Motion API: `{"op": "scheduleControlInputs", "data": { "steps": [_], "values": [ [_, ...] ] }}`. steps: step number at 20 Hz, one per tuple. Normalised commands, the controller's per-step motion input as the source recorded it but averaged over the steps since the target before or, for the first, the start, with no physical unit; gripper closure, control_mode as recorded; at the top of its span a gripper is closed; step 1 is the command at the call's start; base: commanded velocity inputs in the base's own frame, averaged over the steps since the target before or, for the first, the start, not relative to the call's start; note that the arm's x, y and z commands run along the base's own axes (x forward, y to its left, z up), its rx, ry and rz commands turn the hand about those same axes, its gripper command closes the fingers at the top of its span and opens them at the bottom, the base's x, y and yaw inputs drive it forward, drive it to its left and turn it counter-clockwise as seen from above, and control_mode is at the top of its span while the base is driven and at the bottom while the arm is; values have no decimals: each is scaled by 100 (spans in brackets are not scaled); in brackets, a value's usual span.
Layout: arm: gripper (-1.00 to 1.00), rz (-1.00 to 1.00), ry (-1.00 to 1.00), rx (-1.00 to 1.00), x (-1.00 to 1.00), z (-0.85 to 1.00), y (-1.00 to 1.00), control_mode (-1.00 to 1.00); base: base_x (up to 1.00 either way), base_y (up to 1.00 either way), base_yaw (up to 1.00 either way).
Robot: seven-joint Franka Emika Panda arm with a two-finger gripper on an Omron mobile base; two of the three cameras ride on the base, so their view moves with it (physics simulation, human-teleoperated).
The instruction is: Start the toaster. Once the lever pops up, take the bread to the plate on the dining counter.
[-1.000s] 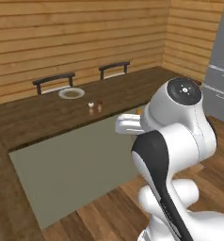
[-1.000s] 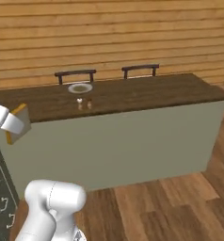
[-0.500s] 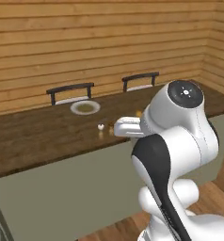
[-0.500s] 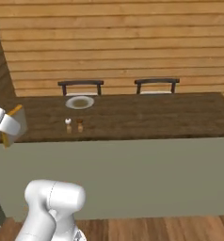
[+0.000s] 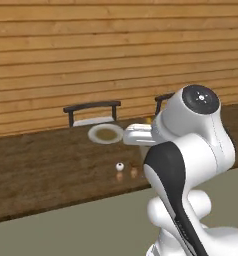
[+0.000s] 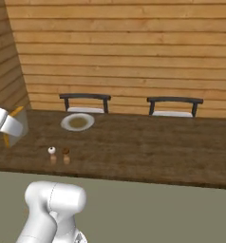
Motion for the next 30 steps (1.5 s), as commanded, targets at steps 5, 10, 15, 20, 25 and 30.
{"op": "scheduleControlInputs", "data": {
  "steps": [5,10,15,20,25,30],
  "values": [
    [100,0,0,0,0,0,0,100,57,0,28],
    [100,0,0,0,0,0,0,100,34,0,21],
    [100,0,0,0,0,0,0,100,2,0,1],
    [100,2,4,7,60,0,-19,-100,0,0,0],
    [100,20,4,11,100,-8,-28,-100,0,0,0],
    [100,33,0,13,100,-36,-19,-100,0,0,0]
  ]
}}
